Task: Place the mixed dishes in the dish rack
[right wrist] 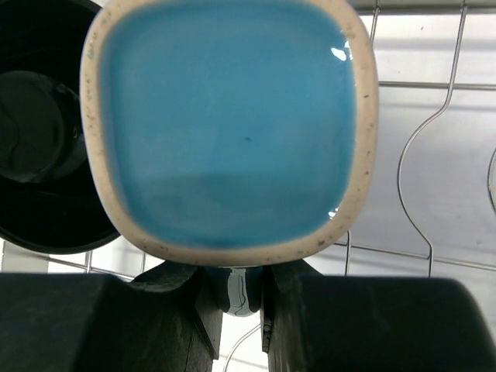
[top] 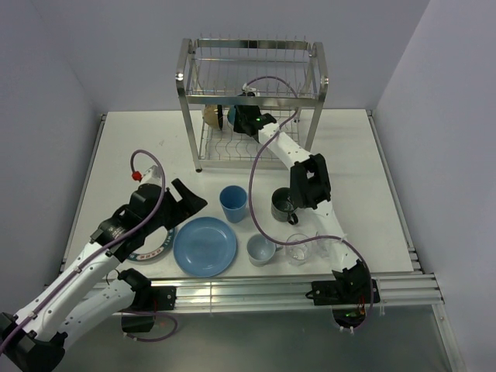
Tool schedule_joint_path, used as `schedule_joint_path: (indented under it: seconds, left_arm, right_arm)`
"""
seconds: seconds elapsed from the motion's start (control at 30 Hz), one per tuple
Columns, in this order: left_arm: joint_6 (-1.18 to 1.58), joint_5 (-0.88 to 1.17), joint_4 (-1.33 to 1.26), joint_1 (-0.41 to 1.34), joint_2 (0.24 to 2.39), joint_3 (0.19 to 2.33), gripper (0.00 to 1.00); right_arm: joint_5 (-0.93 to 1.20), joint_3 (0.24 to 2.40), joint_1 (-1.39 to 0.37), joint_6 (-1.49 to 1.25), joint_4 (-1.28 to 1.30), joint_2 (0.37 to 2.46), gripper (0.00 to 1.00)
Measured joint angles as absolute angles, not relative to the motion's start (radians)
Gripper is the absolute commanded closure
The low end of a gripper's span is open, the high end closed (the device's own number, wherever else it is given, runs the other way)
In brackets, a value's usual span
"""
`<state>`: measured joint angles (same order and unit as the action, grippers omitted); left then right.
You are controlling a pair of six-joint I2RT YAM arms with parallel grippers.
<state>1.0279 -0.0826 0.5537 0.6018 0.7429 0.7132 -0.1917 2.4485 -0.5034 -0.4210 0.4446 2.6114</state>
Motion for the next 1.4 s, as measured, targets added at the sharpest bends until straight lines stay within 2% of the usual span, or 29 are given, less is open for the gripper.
schedule_joint_path:
  seconds: [0.13,0.2,0.27,0.33,0.4,0.5,0.6,0.73,0.93,1.1,1.4]
  left_arm:
    - [1.042,-0.066,0.539,0.602,0.764,0.712,0.13]
    - [1.044,-0.057,0.534,0.604,0.773,0.711,0.13]
    - [1.049,-0.054,0.532,0.614,0.785,0.711,0.14]
    - [1.060,-0.053,0.523,0.636,0.806,0.711,0.14]
    - [1.070,-0.054,0.514,0.676,0.847,0.711,0.14]
    - [1.085,-0.072,0.513,0.744,0.897,0.712,0.13]
    - [1.094,-0.097,0.515,0.801,0.938,0.725,0.14]
    - [1.103,-0.131,0.521,0.833,0.943,0.748,0.14]
    - [1.128,-0.173,0.534,0.867,0.908,0.764,0.15]
    - [1.163,-0.211,0.560,0.923,0.873,0.766,0.18]
    - [1.222,-0.304,0.592,1.092,0.926,0.818,0.17]
  right_arm:
    - [-0.198,2.456,-0.503,-0.389,0.456,2.611,0.83]
    - [-0.197,2.456,-0.503,-0.380,0.458,2.611,0.75]
    - [-0.197,2.457,-0.504,-0.371,0.465,2.611,0.63]
    - [-0.199,2.464,-0.504,-0.366,0.464,2.611,0.56]
    - [-0.199,2.469,-0.504,-0.364,0.456,2.611,0.35]
    - [-0.198,2.465,-0.504,-0.364,0.450,2.611,0.26]
    - [-0.191,2.408,-0.502,-0.376,0.434,2.585,0.23]
    - [-0.162,2.217,-0.498,-0.413,0.377,2.486,0.22]
    - [-0.101,1.739,-0.497,-0.484,0.162,2.172,0.23]
    - [-0.055,1.567,-0.504,-0.534,0.040,2.025,0.23]
    - [-0.017,1.132,-0.577,-0.636,-0.067,1.699,0.22]
